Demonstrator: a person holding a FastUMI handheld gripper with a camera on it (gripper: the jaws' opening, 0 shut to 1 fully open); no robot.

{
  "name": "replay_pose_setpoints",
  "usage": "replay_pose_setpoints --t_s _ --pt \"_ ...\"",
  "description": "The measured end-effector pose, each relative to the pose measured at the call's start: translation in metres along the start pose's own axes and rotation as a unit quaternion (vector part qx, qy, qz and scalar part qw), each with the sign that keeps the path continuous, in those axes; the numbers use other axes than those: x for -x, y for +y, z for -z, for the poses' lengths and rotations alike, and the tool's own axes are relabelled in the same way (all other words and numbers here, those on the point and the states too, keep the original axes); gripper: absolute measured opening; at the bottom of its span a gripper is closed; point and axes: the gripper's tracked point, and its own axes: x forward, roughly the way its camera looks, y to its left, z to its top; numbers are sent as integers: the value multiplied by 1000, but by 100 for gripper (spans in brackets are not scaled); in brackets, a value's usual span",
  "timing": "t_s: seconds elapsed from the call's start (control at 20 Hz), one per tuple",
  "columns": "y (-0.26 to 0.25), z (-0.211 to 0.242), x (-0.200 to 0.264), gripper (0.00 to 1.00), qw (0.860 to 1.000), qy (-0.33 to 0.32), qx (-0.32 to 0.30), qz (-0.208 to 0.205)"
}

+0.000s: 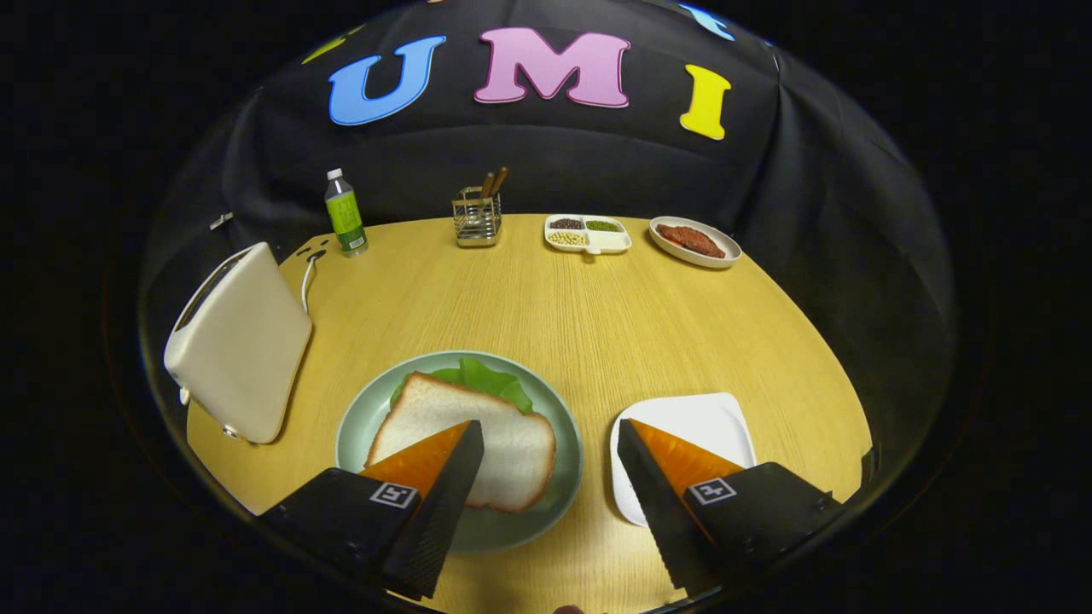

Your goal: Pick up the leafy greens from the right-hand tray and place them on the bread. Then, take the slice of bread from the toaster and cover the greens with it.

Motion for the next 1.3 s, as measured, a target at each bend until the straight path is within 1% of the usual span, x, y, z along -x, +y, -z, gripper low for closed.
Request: replay_pose_setpoints --t_s 0.15,0.35,0.45,0.6,0.75,1.05,1.3 --pt "-1 -40 26 99 999 -46 19 -22" --pt "2 -100 71 98 991 -115 39 -52" --pt "6 -125 95 99 986 -144 41 -69" --pt "6 -154 126 98 979 -181 35 -82" --pt "0 -173 150 98 974 -209 23 -83" --pt "-13 -186 182 98 966 -247 34 -72" --pt "-16 -185 182 98 965 -253 46 -60"
